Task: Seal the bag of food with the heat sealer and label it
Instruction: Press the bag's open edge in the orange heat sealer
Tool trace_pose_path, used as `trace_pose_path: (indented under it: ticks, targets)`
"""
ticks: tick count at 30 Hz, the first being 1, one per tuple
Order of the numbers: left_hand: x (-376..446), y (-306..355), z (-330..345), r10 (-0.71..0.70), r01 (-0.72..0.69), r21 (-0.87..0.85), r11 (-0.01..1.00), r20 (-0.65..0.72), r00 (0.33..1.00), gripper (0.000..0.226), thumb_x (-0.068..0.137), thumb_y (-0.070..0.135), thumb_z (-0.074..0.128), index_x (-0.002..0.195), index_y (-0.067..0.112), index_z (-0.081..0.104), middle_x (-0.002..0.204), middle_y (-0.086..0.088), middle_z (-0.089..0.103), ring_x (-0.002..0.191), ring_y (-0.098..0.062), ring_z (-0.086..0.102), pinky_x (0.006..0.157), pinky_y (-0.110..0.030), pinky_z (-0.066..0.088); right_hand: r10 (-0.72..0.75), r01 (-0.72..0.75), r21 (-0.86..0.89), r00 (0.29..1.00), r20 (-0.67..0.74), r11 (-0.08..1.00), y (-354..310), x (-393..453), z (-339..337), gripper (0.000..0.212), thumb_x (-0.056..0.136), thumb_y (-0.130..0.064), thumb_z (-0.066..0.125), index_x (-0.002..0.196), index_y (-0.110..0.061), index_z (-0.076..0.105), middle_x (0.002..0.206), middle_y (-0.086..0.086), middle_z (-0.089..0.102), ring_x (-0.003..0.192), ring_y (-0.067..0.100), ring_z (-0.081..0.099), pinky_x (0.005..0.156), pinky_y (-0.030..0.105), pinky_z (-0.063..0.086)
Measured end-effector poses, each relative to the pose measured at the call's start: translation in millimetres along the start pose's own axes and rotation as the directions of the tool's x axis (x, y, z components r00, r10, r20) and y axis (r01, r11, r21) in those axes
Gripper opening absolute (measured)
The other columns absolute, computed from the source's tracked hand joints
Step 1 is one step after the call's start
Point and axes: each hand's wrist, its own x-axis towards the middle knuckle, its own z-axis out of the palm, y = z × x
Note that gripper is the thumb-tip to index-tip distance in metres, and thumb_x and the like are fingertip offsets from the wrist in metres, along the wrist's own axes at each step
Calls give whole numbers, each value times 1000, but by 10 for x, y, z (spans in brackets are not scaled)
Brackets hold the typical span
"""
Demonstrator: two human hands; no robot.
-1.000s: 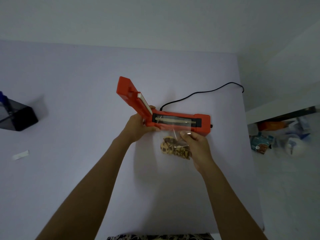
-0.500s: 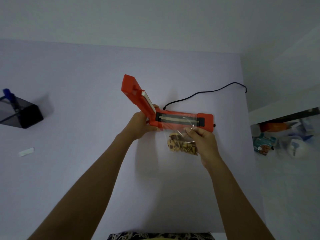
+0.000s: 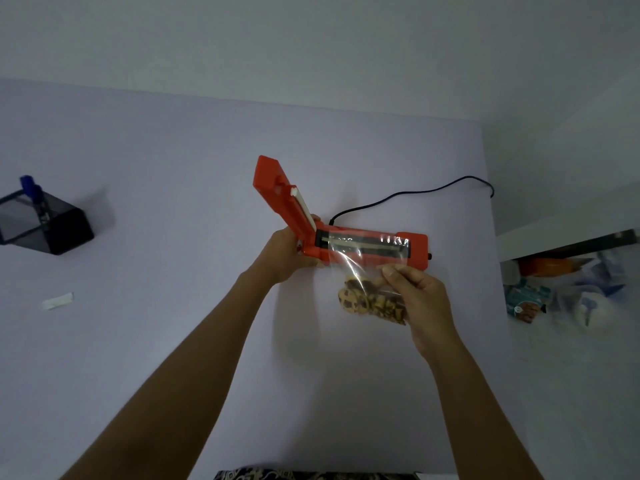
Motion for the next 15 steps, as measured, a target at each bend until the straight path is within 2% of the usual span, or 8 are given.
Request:
trace_pose_path:
  ticks: [2,4,6,8,9,10,13,15]
  targets:
    - [-43,112,-12,-33,33,52,998,-3,999,60,77,13,77,129,6,48,122,-9,58,105,-8,50,93,-17,40,6,-6,5,1000,16,1000,-9,-40,21,9,88,-24,66,84,-23,74,83,-1,77,80,17,73,68,35,57]
    - [-160,147,10,-105,107,78,991,-28,994,61,79,8,74,132,2,43,116,-2,57,100,-7,51,93,-17,44,19,-19,22,999,34,1000,-2,-78,48,11,88,-23,65,82,-22,74,83,-1,77,78,15,73,66,33,55]
    - [-319,60,78,-240,253,60,966,-166,956,64,82,13,71,136,3,38,123,-4,54,106,-15,55,91,-21,48,44,-46,35,998,54,998,26,-104,71,10,88,-25,66,84,-20,74,87,2,76,84,20,72,69,35,56]
    - [-529,-25,124,-353,376,36,926,-277,894,47,85,10,65,129,11,48,123,-7,56,107,-19,57,86,-25,49,75,-78,48,995,73,996,63,-125,118,12,87,-27,67,88,-17,74,91,5,76,90,25,71,74,39,57]
    - [-652,-18,128,-379,388,-14,921,-254,890,37,86,7,61,122,13,54,118,-5,60,105,-18,59,86,-26,50,91,-95,51,992,91,994,83,-137,154,13,87,-28,67,89,-17,74,92,5,76,91,26,71,76,40,58]
    - [-769,-32,129,-398,381,-122,917,-176,901,31,87,8,57,117,14,59,115,-2,62,105,-16,59,90,-30,51,104,-110,50,988,114,993,101,-152,205,14,87,-28,67,90,-16,74,93,6,76,92,26,71,78,42,58]
    - [-1113,72,43,-380,389,-453,802,116,918,35,84,26,50,116,20,64,117,3,65,108,-14,61,95,-34,50,109,-118,36,977,184,992,135,-238,419,14,89,-26,65,93,-16,74,93,4,76,92,24,72,79,42,58]
    - [-1250,33,-65,-379,392,-529,753,138,915,35,84,31,52,113,18,66,115,-1,67,108,-17,63,94,-34,50,103,-113,33,973,208,993,159,-297,601,13,90,-25,65,94,-17,74,92,3,77,91,22,72,77,39,58]
